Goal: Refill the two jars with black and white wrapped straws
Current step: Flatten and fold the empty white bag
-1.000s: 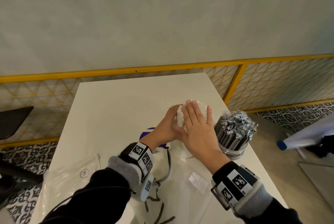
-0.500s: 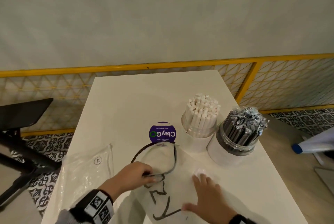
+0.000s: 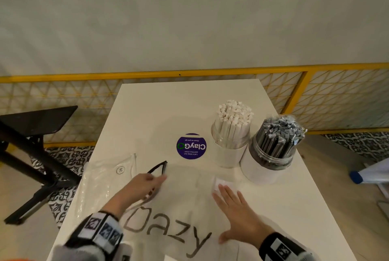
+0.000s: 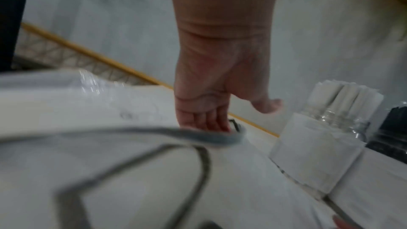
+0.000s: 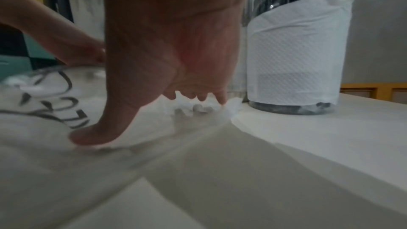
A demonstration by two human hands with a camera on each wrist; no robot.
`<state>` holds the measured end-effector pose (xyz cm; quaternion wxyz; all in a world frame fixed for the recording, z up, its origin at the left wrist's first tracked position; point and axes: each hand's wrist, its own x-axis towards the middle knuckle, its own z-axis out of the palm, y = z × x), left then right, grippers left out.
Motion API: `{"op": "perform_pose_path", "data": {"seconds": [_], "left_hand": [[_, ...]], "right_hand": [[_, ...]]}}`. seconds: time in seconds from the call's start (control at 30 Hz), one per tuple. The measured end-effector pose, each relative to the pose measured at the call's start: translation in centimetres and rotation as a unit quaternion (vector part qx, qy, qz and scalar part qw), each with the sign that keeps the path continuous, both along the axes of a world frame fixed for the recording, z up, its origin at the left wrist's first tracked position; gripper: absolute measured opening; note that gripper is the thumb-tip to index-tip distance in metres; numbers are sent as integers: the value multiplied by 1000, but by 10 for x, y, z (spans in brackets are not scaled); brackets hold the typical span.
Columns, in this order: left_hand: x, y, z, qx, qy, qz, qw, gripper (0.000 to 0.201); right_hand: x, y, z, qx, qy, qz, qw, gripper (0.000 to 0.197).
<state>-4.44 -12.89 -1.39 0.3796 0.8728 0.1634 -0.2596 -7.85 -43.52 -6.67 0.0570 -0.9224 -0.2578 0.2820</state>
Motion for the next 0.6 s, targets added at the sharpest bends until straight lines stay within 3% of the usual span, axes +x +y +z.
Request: {"op": "perform_pose_path", "data": {"seconds": [0.07,0.17,0.3,0.4,0.47,0.53,0.6], "left_hand": [[8,-23,-8,-19,-39,50,998,49],[16,-37,-18,-9,-98,66,993,35],[21,-7,-11,108,-234,130,957,36],[26,29,-11,131,-218,157,954,32],[27,42,-13,122,-167,152,966,46],[21,39,-20,105,-94,130,981,72],[8,33,-30,102,-29,71,992,82]], "right_hand": [[-9,3,0,-7,27,20,999,127],[-14,-3,-3,-34,43,58,997,130],[-5,-10,-4,-21,39,72,996,134],[-2,-8,-4,-23,30,69,997,131],[-1,-6,1,-19,18,10,1000,125],[-1,-9,7,-12,-33,-122,992,112],[-3,-10,10,-27,-85,-290,953,102]]}}
